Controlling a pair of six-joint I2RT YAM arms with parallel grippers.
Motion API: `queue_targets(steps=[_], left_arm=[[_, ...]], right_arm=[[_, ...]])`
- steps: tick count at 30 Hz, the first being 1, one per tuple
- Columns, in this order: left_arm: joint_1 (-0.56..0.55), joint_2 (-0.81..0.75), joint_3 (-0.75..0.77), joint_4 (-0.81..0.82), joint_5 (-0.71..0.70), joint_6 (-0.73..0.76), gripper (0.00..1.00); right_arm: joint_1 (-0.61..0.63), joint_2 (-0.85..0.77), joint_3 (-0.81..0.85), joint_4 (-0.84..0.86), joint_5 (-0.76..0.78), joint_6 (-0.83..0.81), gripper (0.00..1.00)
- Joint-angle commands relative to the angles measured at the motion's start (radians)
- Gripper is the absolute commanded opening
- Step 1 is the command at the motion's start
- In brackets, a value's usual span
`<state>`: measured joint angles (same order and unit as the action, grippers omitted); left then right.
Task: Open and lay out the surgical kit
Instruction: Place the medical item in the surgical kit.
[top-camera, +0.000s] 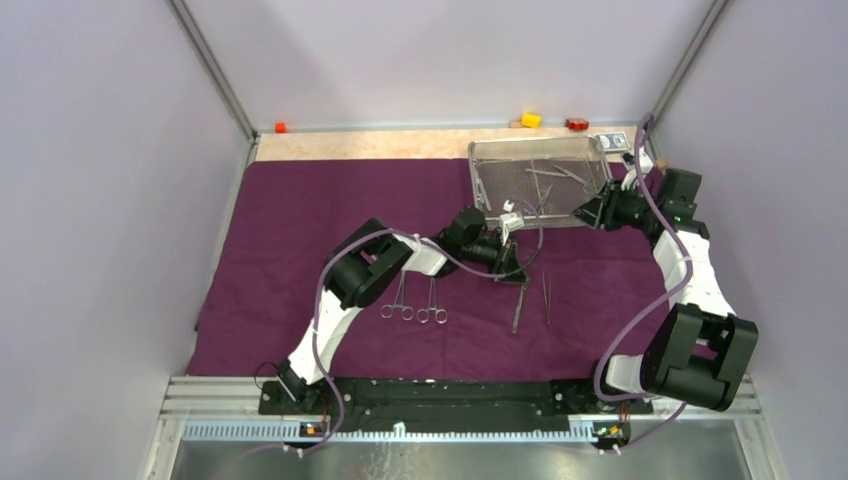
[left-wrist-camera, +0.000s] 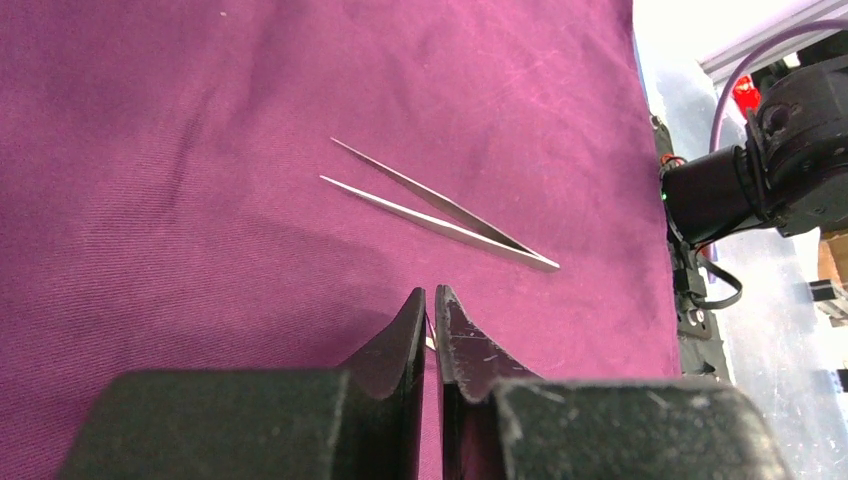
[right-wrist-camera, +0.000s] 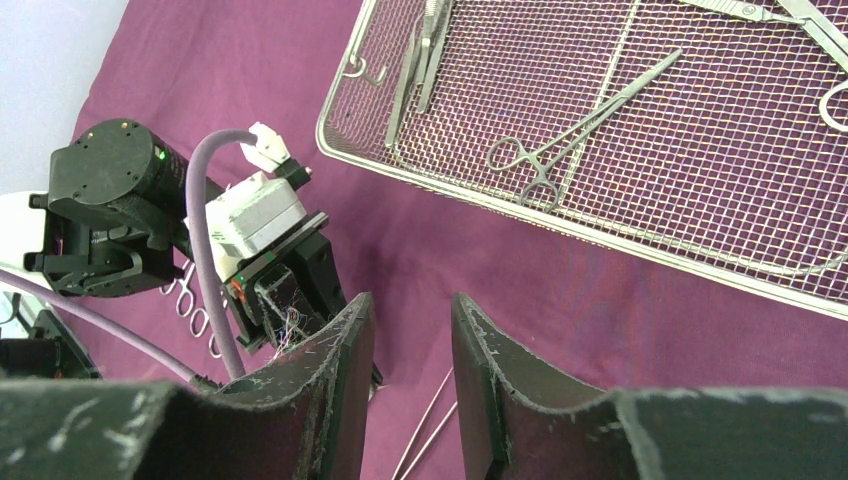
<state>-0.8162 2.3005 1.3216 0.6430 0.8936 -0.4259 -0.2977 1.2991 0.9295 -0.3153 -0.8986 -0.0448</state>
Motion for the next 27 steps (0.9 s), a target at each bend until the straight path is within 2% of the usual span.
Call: queue_targets(steps=[1, 13, 20, 27], left_arm=[[0.004, -0.020, 0.008, -0.025, 0.009, 0.073, 0.12], [0.004, -0.060, 0.027, -0.100, 0.029, 0.147, 0.12], [-0.001, -0.114, 0.063, -0.250, -0.004, 0.261, 0.16], [-0.034, -0.163, 0.050, -0.348, -0.050, 0.307, 0.19]], right_arm=[[-0.014, 0.004, 0.012, 0.019, -0.017, -0.023, 0.34], [-0.014, 0.012, 0.012, 0.016, -0.019, -0.021, 0.34], [-0.014, 0.014, 0.011, 0.018, -0.018, -0.021, 0.34], [-0.013, 0.016, 0.012, 0.018, -0.019, -0.021, 0.34]])
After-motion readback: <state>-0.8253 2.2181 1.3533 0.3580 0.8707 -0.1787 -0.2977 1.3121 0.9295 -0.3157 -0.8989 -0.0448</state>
